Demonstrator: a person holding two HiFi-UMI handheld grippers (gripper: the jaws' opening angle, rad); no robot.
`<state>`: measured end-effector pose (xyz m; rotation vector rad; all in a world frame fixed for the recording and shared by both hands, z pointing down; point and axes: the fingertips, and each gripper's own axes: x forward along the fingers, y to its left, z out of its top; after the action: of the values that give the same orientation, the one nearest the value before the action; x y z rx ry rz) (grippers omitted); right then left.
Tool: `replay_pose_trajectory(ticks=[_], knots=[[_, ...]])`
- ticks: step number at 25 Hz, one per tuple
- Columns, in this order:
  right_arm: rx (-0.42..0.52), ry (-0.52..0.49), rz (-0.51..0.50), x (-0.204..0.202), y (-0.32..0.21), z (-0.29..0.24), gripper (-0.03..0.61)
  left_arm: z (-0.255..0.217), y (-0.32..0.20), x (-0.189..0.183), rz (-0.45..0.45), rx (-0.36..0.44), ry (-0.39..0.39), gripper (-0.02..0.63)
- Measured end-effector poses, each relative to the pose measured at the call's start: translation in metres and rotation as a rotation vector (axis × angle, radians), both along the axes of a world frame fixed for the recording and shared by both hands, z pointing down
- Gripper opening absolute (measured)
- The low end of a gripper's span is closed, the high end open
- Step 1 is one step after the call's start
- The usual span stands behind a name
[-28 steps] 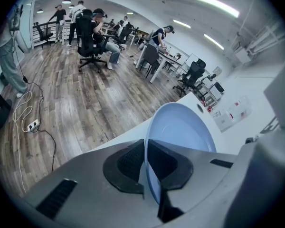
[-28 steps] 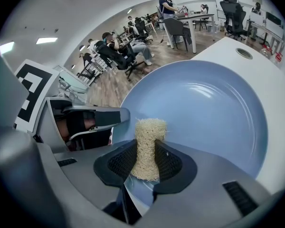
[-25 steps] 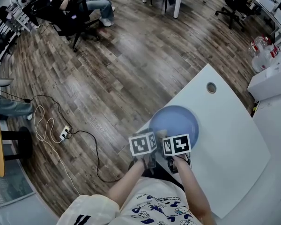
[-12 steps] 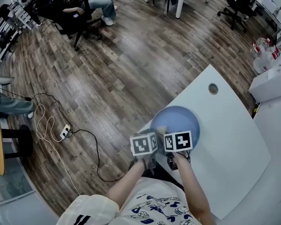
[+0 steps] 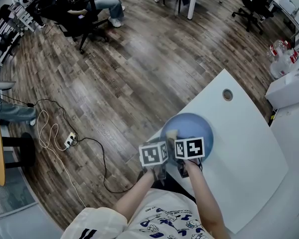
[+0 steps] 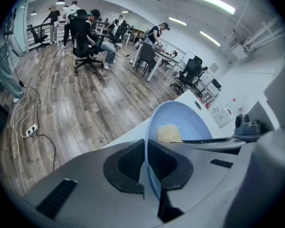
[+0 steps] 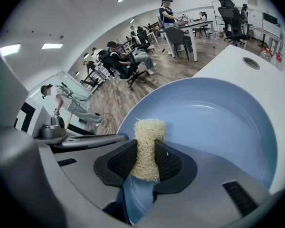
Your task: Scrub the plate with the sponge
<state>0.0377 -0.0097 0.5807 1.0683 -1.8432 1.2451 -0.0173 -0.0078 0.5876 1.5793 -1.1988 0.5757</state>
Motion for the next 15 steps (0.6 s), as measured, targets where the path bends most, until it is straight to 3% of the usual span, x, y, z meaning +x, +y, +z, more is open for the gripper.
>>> replay_pose_trajectory(ticks=[15], knots=[[0.122,0.044,0.013,0.011,-0.032,0.0,0.116,0.001,-0.001,0.003,0.001,0.003,0.001,0.025]])
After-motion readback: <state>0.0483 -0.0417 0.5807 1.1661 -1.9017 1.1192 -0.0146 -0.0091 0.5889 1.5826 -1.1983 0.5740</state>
